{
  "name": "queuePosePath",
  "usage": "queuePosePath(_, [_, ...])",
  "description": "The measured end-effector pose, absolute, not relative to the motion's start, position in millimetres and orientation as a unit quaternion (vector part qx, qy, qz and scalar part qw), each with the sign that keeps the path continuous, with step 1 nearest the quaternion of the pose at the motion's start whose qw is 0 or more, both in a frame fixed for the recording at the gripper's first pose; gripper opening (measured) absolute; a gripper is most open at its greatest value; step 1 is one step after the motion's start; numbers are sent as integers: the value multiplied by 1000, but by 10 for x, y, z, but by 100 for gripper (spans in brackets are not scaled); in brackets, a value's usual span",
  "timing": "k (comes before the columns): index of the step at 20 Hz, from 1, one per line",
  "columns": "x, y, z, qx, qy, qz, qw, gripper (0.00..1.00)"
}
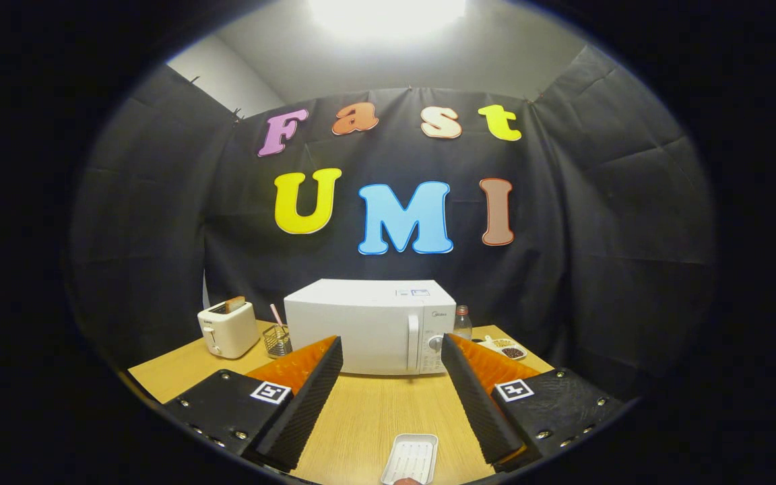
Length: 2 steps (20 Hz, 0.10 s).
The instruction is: Open the microwave, put the food inside, and close the microwave door.
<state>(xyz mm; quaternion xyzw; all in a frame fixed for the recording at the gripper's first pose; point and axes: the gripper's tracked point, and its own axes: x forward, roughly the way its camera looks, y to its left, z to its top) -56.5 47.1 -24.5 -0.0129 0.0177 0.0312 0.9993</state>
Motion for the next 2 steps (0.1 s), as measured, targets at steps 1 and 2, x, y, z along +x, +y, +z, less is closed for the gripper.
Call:
queuePosePath(1, [-572, 468, -215, -12, 14, 30, 999, 95])
queuePosePath(2, [-588, 444, -206, -11, 12, 29, 999, 95])
